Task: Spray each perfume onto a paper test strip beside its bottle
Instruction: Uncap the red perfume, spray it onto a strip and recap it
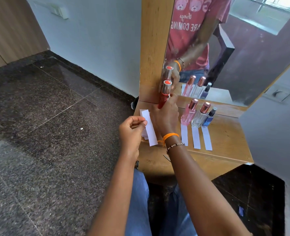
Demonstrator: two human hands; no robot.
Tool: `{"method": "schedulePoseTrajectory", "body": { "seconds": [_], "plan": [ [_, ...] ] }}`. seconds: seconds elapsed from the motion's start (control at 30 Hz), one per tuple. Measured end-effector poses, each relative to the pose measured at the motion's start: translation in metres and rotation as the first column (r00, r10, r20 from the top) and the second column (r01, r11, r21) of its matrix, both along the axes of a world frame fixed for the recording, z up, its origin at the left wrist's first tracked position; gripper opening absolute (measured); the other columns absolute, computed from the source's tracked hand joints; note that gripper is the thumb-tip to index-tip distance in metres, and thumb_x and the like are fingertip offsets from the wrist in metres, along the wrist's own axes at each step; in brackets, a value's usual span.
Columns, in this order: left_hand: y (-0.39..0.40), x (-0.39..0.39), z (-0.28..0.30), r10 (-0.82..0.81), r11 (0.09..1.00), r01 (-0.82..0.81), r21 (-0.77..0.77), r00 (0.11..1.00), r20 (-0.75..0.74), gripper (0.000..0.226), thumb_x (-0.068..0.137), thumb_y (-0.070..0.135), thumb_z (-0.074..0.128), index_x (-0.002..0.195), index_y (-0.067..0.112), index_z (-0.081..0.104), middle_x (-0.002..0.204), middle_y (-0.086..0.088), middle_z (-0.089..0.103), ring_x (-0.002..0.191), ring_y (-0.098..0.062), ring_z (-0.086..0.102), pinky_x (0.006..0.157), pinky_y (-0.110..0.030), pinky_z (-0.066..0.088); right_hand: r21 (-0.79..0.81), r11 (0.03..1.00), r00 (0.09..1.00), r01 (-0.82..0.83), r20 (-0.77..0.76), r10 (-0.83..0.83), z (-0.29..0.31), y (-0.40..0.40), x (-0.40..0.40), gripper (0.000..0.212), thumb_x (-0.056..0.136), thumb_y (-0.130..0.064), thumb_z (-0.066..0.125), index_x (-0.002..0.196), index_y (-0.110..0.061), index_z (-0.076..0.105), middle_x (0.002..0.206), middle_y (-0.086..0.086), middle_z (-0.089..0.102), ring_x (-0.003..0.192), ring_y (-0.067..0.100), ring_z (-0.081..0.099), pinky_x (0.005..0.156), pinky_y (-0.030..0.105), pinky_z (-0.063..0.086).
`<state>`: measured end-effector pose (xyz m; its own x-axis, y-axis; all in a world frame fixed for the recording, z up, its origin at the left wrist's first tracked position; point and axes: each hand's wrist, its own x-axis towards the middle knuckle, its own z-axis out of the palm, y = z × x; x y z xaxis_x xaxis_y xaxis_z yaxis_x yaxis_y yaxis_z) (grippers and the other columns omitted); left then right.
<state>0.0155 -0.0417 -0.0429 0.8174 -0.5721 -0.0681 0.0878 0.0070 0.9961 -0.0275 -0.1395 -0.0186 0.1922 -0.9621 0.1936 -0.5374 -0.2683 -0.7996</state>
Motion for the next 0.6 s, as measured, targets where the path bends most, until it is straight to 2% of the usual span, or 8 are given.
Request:
{"method": "schedulePoseTrajectory", "body": {
  "seconds": [0.1,0.17,0.27,0.4,0.47,0.53,0.6],
  "plan": [
    [-0.001,-0.004,0.001,-0.019,1.000,0.019,0.017,1.000,0.024,0.025,0.081,0.001,0.064,0.075,0.025,0.066,0.080,0.006,0.068,0.075,-0.001,0.063,0.061,-0.011,0.047,-0.020,0.999,0.999,-0.032,-0.021,0.032,0.000,0.000,-0.005,0.037,0.086,-0.009,0.058,0.120,-0.005,0.044,0.113,0.020,0.064,0.101,0.040,0.061,0.081,0.045,0.053],
    [-0.001,-0.006,0.002,-0.034,0.999,0.032,0.032,0.998,0.057,0.029,0.082,0.001,0.063,0.074,0.029,0.067,0.080,0.009,0.068,0.076,0.001,0.063,0.062,-0.011,0.048,-0.053,0.997,0.998,-0.064,-0.015,0.063,0.001,0.005,-0.011,0.039,0.088,-0.009,0.057,0.124,-0.006,0.045,0.112,0.019,0.065,0.100,0.038,0.062,0.080,0.042,0.053],
    [0.000,-0.007,0.002,-0.059,0.995,0.047,0.087,0.987,0.150,0.026,0.083,0.003,0.063,0.079,0.027,0.071,0.080,0.014,0.068,0.075,0.007,0.063,0.067,-0.014,0.051,-0.206,0.974,0.994,-0.091,0.039,0.101,0.003,0.022,-0.032,0.046,0.086,-0.008,0.058,0.130,-0.010,0.044,0.112,0.013,0.066,0.098,0.029,0.061,0.073,0.024,0.044],
    [-0.010,-0.013,0.003,-0.130,0.980,0.086,0.179,0.960,0.247,0.021,0.081,0.000,0.064,0.096,0.011,0.073,0.094,-0.003,0.073,0.086,-0.007,0.066,0.080,-0.024,0.054,-0.337,0.939,0.994,-0.065,0.058,0.089,0.004,0.051,-0.075,0.054,0.082,-0.006,0.063,0.132,-0.011,0.044,0.109,0.010,0.067,0.089,0.015,0.054,0.063,0.014,0.030],
    [-0.019,-0.020,0.003,-0.170,0.971,0.101,0.217,0.929,0.330,0.023,0.080,-0.002,0.064,0.099,0.010,0.072,0.098,-0.005,0.073,0.086,-0.007,0.065,0.078,-0.014,0.051,-0.342,0.938,0.995,-0.062,0.048,0.083,0.005,0.059,-0.093,0.055,0.080,-0.004,0.065,0.131,-0.009,0.045,0.104,0.013,0.068,0.090,0.017,0.048,0.060,0.016,0.027],
    [-0.028,-0.028,0.003,-0.210,0.960,0.110,0.258,0.891,0.402,0.024,0.079,-0.002,0.065,0.099,0.009,0.072,0.099,-0.005,0.072,0.083,-0.005,0.062,0.069,-0.003,0.044,-0.288,0.953,0.992,-0.097,0.051,0.116,0.004,0.060,-0.107,0.055,0.081,-0.007,0.066,0.131,-0.010,0.043,0.103,0.010,0.067,0.089,0.015,0.051,0.058,0.016,0.027],
    [-0.035,-0.036,0.000,-0.259,0.942,0.114,0.316,0.845,0.468,0.026,0.079,-0.003,0.064,0.101,0.008,0.071,0.101,-0.007,0.071,0.086,-0.008,0.063,0.070,-0.007,0.043,-0.225,0.966,0.987,-0.129,0.061,0.146,0.002,0.059,-0.117,0.054,0.084,-0.012,0.066,0.131,-0.013,0.039,0.105,0.004,0.063,0.086,0.014,0.057,0.061,0.018,0.031]
  ]
}}
